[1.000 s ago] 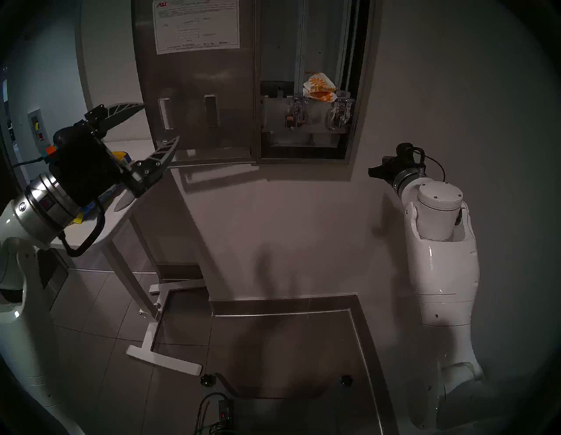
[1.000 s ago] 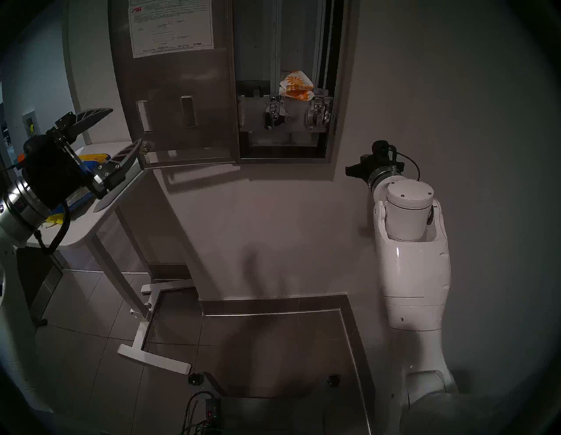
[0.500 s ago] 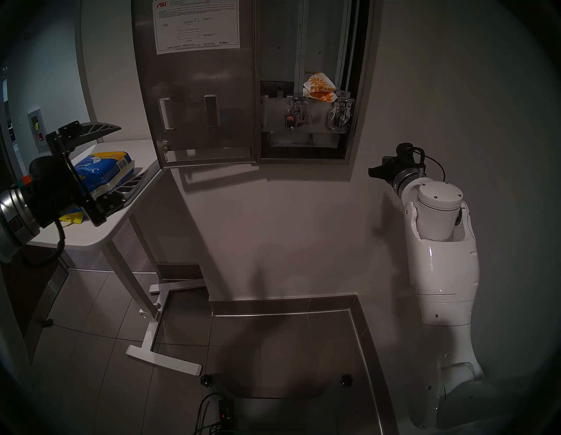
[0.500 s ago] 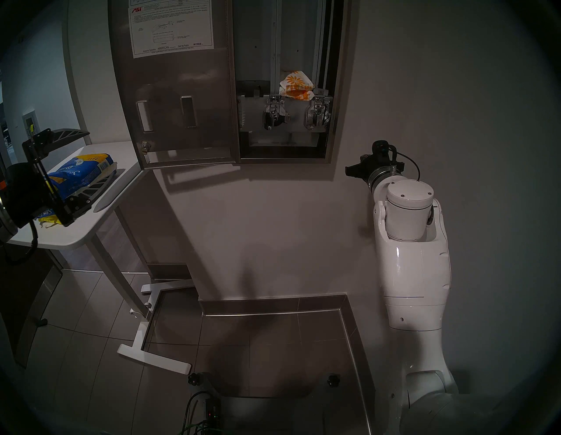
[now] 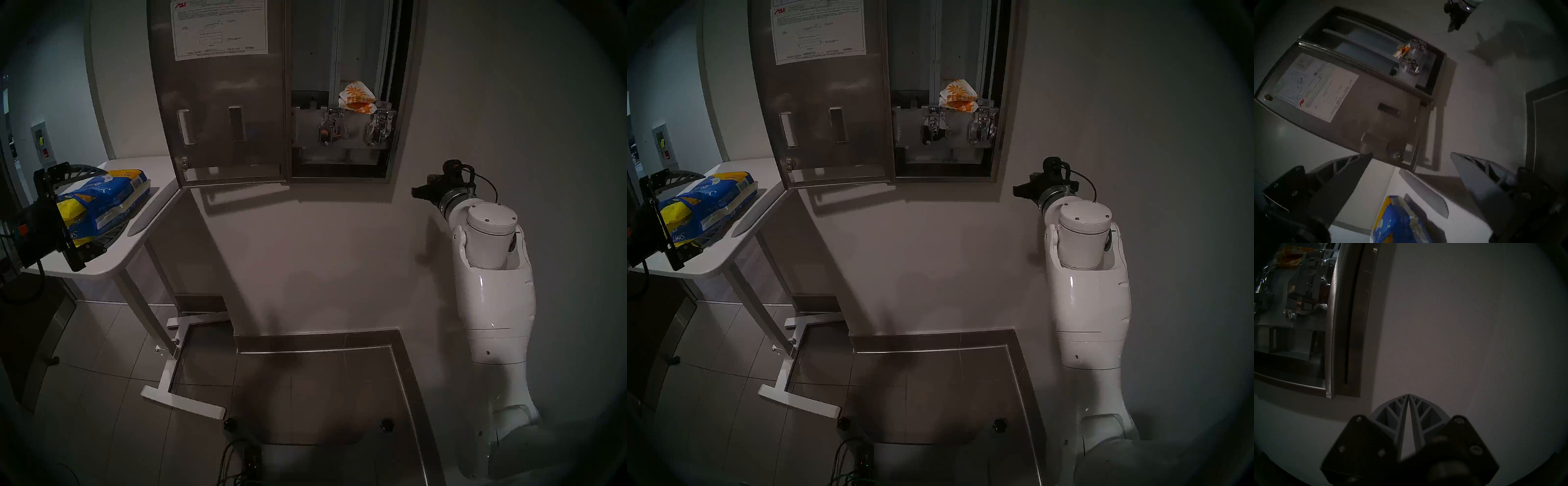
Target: Open the dispenser door, put the pads inside, close the door
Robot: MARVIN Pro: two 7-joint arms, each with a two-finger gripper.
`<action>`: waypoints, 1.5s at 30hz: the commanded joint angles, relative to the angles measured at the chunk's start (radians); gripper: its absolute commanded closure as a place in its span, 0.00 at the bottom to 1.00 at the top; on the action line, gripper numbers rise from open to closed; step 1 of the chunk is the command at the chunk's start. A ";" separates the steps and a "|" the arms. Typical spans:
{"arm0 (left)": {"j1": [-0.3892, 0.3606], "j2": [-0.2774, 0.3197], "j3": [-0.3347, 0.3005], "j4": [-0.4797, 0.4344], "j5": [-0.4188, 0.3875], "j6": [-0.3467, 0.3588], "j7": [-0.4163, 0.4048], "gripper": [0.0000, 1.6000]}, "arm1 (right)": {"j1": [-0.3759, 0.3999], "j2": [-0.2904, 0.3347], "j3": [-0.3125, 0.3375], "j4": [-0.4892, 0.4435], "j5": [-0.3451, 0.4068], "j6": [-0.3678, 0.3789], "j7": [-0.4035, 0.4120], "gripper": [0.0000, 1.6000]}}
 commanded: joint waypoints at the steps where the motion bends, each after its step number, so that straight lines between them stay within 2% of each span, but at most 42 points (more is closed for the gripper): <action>1: -0.003 0.027 -0.038 0.017 0.007 -0.031 -0.015 0.00 | 0.010 0.000 0.001 -0.013 0.003 -0.005 0.002 0.68; 6: -0.004 0.028 -0.062 0.030 0.024 -0.056 -0.029 0.00 | 0.010 0.001 0.001 -0.013 0.003 -0.005 0.002 0.68; 13: -0.028 0.027 -0.086 0.071 0.056 -0.063 -0.009 0.00 | 0.010 0.001 0.001 -0.013 0.003 -0.004 0.002 0.68; 23: -0.047 0.059 -0.100 0.142 0.118 -0.108 0.018 0.00 | 0.010 0.001 0.000 -0.013 0.004 -0.004 0.002 0.68; 33: -0.023 0.068 -0.124 0.156 0.154 -0.142 -0.012 0.00 | 0.010 0.001 0.000 -0.013 0.004 -0.005 0.001 0.68; 39: -0.027 0.074 -0.144 0.159 0.151 -0.145 -0.025 0.00 | 0.010 0.001 0.000 -0.013 0.004 -0.004 0.001 0.68; 45: -0.040 0.080 -0.165 0.169 0.165 -0.184 -0.026 0.00 | 0.010 0.002 0.000 -0.013 0.005 -0.004 0.001 0.68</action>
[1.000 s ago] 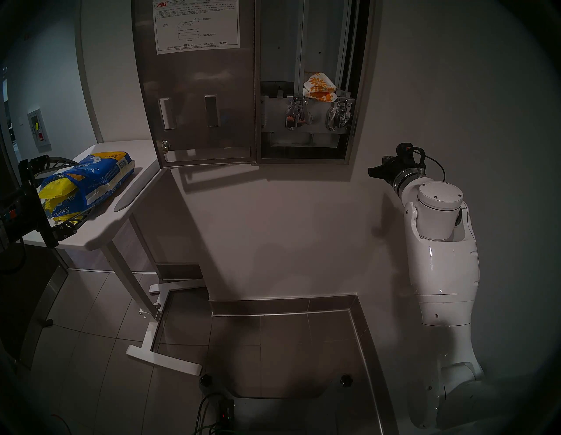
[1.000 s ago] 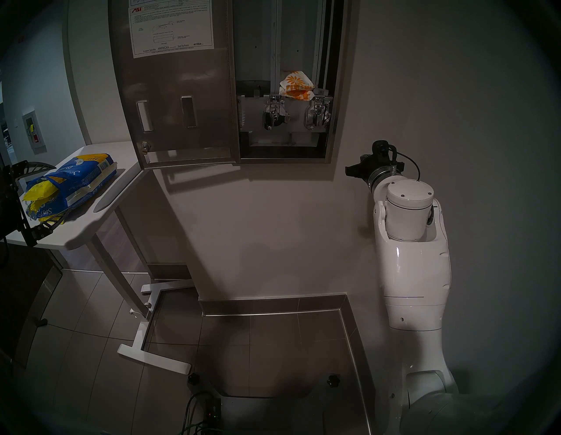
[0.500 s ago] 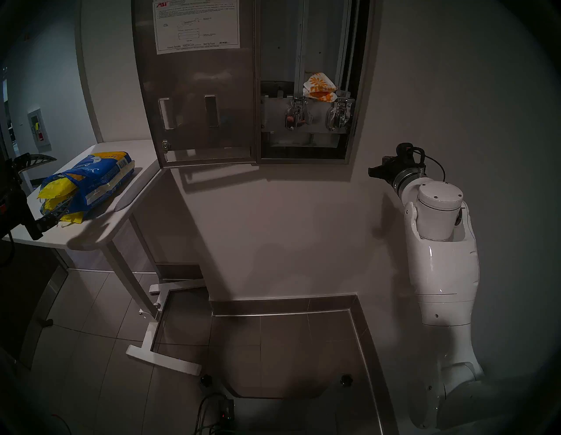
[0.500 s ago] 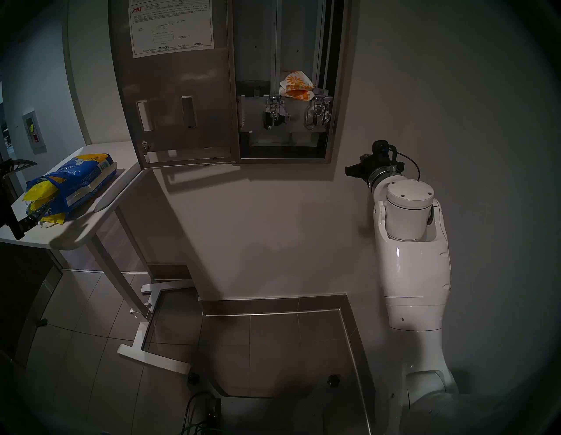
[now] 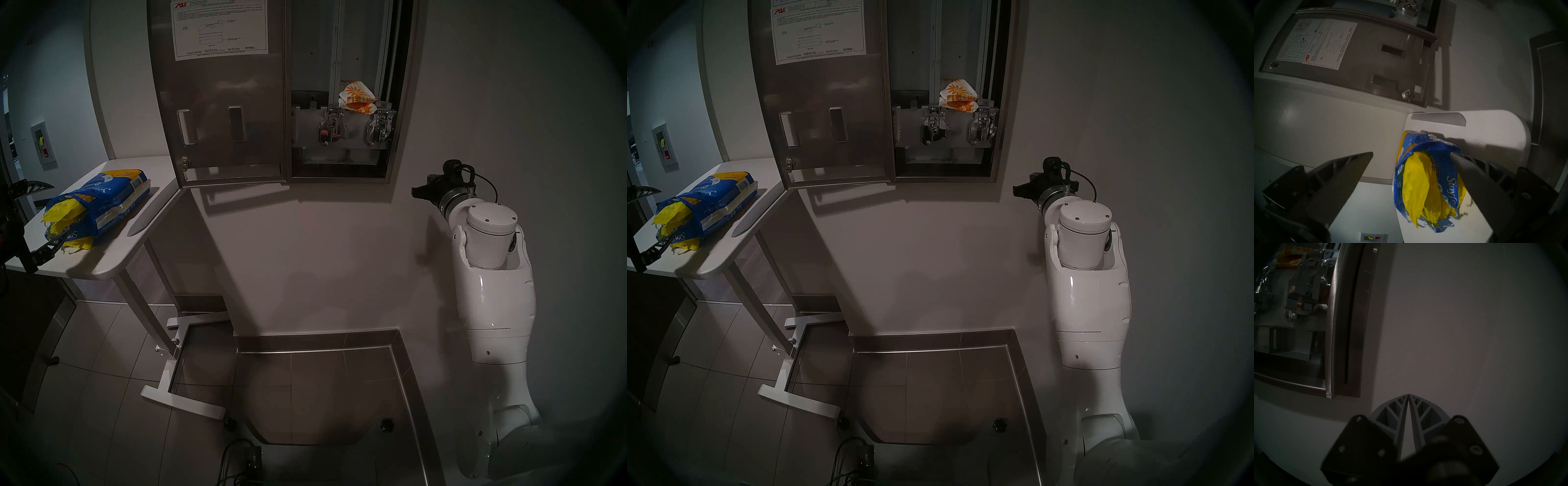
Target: Open the dispenser door, put the pads inside, close the door
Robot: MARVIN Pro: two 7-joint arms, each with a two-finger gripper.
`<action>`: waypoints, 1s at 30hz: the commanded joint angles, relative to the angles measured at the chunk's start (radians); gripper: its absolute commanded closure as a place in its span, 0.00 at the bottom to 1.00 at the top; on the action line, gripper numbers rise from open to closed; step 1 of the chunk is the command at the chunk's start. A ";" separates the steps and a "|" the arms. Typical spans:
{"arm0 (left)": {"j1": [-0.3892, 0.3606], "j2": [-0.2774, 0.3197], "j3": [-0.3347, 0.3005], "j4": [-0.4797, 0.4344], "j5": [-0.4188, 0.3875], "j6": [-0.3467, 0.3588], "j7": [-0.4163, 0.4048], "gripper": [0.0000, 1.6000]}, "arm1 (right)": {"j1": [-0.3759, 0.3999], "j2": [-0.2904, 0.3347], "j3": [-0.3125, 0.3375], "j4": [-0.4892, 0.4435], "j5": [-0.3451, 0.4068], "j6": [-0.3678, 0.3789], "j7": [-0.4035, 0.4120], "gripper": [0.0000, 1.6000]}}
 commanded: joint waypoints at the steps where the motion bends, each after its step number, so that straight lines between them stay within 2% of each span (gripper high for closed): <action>1: -0.015 0.017 -0.030 0.004 0.001 -0.027 0.009 0.00 | 0.010 0.000 0.000 -0.013 0.002 -0.004 0.002 0.68; 7: -0.012 0.026 -0.030 -0.008 -0.006 -0.034 -0.007 0.00 | 0.010 0.001 0.000 -0.013 0.002 -0.004 0.002 0.68; 13: -0.047 0.027 -0.030 -0.018 0.013 -0.030 -0.034 0.00 | 0.010 0.001 0.000 -0.013 0.002 -0.004 0.001 0.68; 30: -0.208 0.035 -0.030 -0.042 0.092 0.013 -0.135 0.00 | 0.010 0.001 0.000 -0.012 0.003 -0.004 0.000 0.68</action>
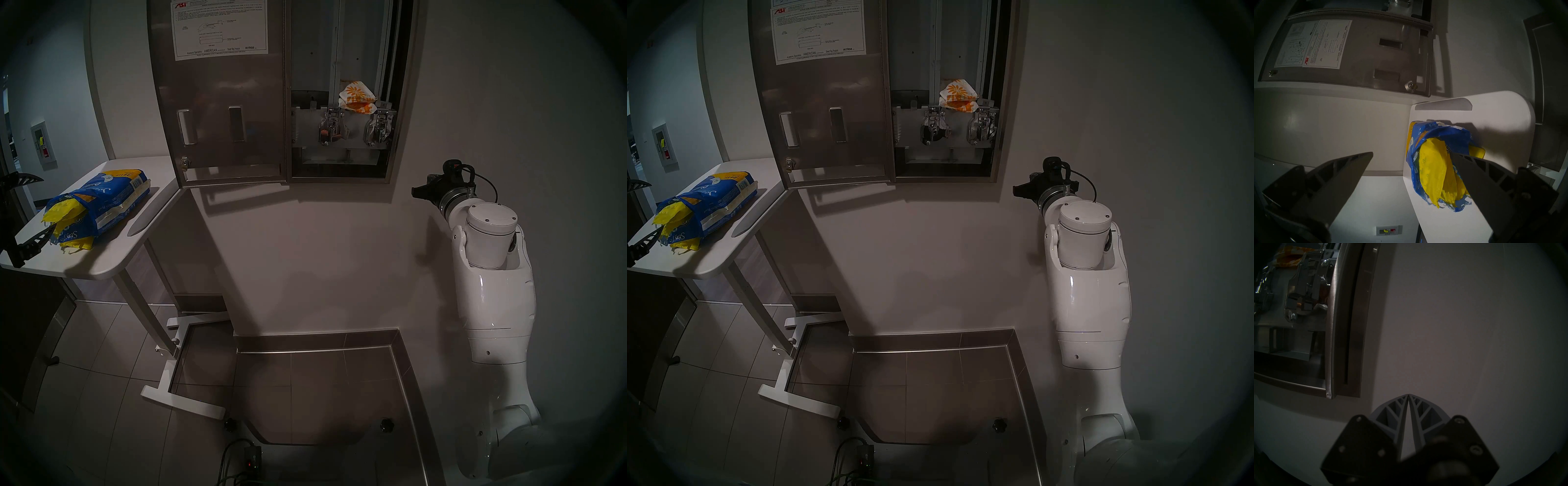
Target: Open the dispenser door, put the pads inside, close the door
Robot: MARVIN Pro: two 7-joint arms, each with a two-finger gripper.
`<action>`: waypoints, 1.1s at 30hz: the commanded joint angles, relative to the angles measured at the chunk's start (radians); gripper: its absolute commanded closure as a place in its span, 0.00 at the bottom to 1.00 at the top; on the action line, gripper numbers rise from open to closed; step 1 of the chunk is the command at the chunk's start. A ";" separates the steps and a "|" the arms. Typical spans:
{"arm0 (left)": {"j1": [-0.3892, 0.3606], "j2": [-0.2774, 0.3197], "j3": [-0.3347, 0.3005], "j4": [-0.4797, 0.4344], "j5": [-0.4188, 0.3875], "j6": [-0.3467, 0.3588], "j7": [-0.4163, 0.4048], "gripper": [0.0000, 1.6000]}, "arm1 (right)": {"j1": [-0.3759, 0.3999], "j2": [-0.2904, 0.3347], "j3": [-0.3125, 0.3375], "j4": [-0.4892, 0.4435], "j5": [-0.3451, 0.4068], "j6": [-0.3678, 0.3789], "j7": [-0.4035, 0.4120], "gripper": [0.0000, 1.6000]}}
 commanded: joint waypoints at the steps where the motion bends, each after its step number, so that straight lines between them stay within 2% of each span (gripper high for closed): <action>1: -0.090 0.010 -0.006 -0.018 0.019 0.022 -0.018 0.00 | 0.010 0.000 0.000 -0.012 0.002 -0.004 0.001 0.68; 10: -0.134 0.001 -0.006 -0.039 0.048 0.043 -0.018 0.00 | 0.010 0.001 0.000 -0.012 0.002 -0.004 0.001 0.68; 33: -0.150 -0.005 -0.006 -0.050 0.070 0.052 -0.018 0.00 | 0.010 0.001 0.000 -0.012 0.003 -0.004 0.000 0.68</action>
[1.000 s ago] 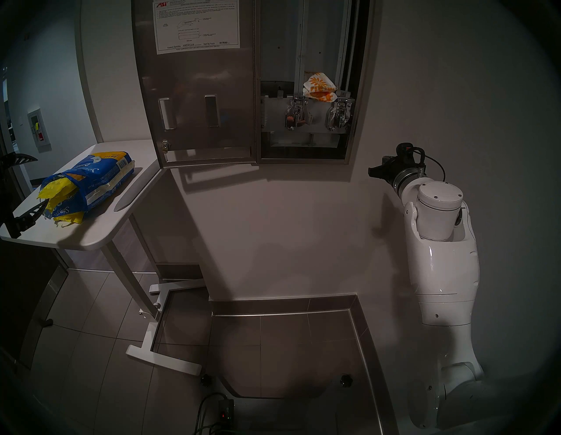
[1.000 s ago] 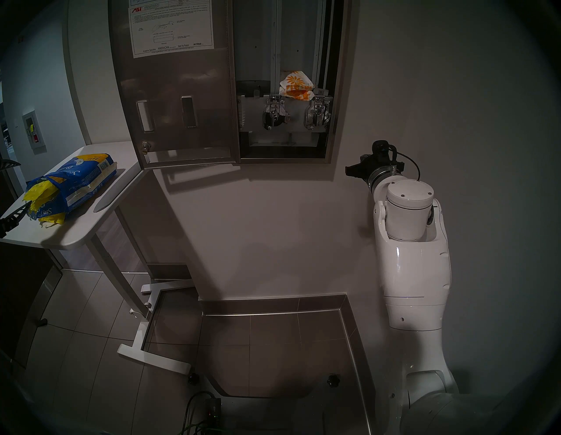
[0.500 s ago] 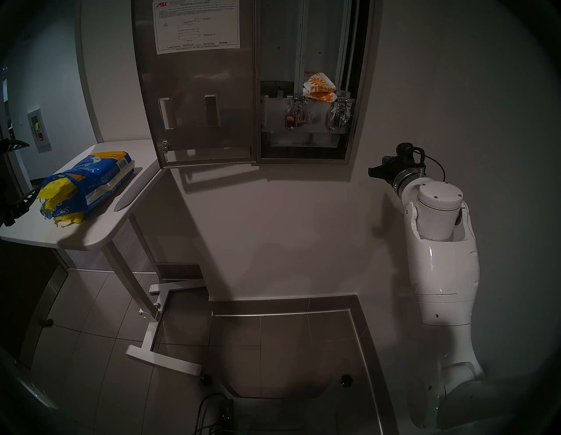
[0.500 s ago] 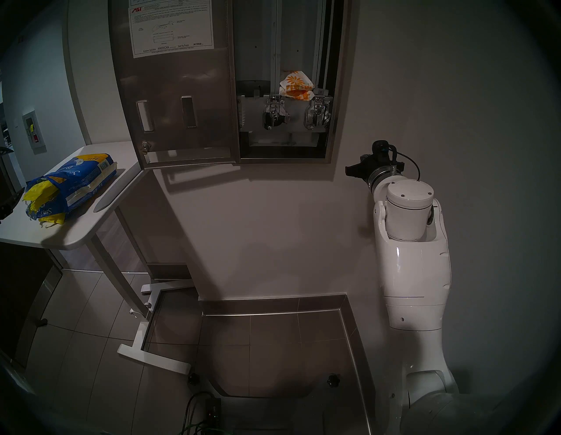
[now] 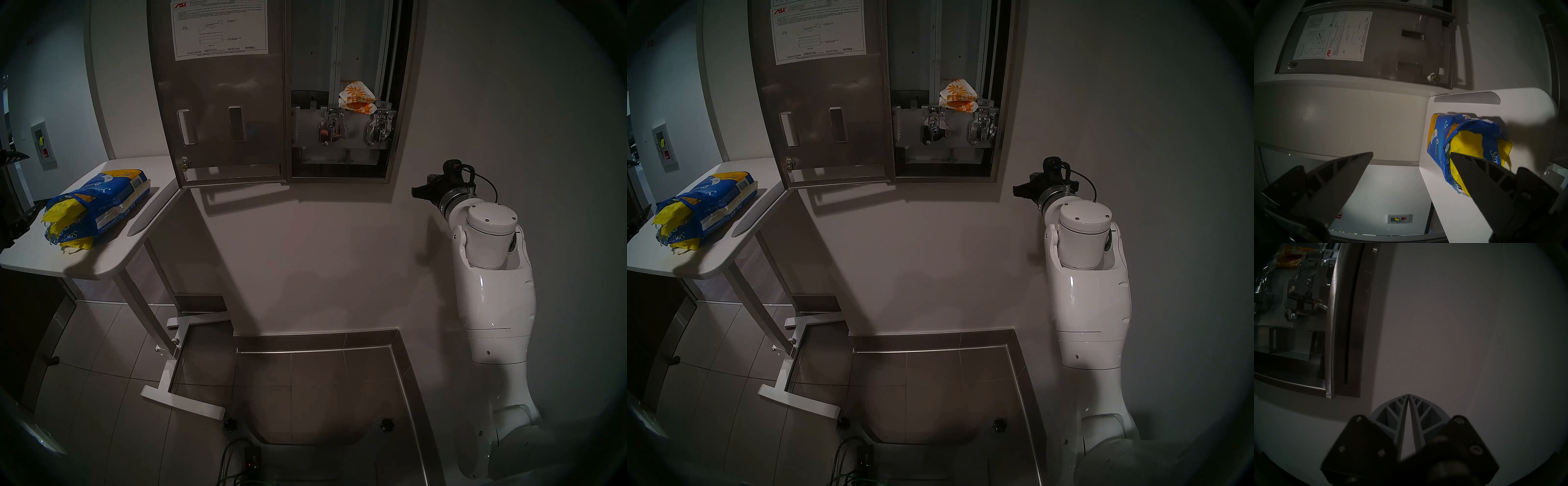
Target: Open the dispenser door, put the pads inside, close the door
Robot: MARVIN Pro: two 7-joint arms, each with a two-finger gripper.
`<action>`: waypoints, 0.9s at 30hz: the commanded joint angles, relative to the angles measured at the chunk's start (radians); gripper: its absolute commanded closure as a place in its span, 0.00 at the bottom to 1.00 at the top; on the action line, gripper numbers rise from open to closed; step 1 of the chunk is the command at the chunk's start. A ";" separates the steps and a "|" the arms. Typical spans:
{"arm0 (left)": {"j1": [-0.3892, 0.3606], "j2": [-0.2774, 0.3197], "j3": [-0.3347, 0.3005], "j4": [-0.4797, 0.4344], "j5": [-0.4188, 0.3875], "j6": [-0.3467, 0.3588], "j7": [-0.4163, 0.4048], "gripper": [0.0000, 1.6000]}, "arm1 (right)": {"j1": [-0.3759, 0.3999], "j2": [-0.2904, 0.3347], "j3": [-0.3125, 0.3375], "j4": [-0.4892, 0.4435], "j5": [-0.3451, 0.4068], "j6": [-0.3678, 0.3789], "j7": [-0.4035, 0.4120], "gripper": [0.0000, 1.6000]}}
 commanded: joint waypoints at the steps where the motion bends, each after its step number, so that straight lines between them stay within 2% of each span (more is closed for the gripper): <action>1: -0.014 -0.001 -0.004 -0.002 -0.007 -0.003 0.003 0.00 | 0.010 0.001 0.000 -0.012 0.002 -0.004 0.002 0.68; 7: -0.012 -0.004 -0.004 -0.002 -0.007 -0.006 0.003 0.00 | 0.010 0.001 0.000 -0.012 0.002 -0.004 0.002 0.68; 13: 0.024 -0.031 -0.004 -0.010 -0.008 -0.024 0.003 0.00 | 0.010 0.001 0.000 -0.012 0.003 -0.004 0.001 0.68; 19: 0.028 -0.035 -0.004 0.002 0.013 -0.049 0.003 0.00 | 0.010 0.001 0.000 -0.012 0.003 -0.004 0.001 0.68; 27: 0.035 -0.030 -0.004 0.048 0.086 -0.099 0.003 0.00 | 0.010 0.001 0.000 -0.012 0.003 -0.004 0.000 0.68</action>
